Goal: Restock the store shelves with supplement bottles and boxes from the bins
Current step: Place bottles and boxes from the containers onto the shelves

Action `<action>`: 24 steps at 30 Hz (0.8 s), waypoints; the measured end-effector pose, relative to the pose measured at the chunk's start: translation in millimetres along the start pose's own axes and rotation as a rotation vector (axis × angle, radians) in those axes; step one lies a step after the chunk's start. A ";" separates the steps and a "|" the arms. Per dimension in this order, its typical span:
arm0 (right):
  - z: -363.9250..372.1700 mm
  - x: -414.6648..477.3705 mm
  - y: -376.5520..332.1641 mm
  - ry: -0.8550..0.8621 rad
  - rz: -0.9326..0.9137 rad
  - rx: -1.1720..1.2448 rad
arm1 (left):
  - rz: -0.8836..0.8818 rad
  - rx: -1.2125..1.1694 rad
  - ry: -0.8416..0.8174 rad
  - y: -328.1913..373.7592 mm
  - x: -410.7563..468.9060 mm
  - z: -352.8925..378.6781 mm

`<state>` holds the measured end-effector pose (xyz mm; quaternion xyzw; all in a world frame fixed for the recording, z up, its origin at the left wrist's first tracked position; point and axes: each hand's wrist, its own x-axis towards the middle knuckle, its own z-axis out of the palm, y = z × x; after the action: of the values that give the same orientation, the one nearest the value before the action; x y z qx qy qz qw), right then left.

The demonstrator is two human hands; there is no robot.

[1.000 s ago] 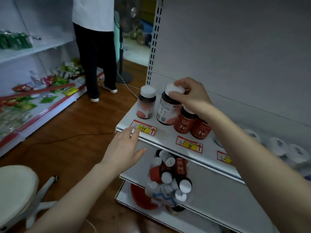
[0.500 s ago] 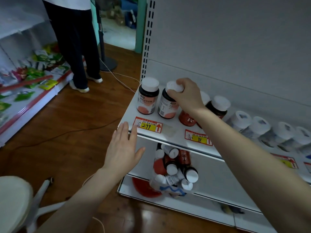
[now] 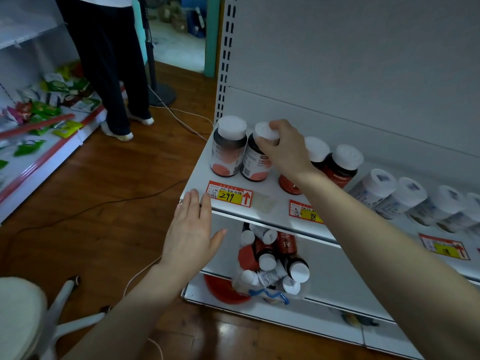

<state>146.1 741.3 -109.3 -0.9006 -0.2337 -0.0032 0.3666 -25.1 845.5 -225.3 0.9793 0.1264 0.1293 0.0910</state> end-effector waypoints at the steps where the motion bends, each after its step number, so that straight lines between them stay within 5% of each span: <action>1: -0.6 -0.4 -0.8 -0.009 0.001 -0.008 | 0.004 0.003 -0.004 -0.4 0.3 -0.1; 8: -13.4 -2.0 -11.7 -0.076 -0.037 -0.147 | 0.025 0.028 -0.026 -3.9 3.3 -8.6; 24: -69.1 -67.5 8.4 0.267 -0.159 -0.273 | 0.348 -0.152 0.145 63.0 -12.4 -42.9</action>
<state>101.0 662.1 -76.3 -0.9121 -0.2508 -0.1832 0.2676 -34.4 788.4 -174.1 0.9648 -0.0487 0.2224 0.1316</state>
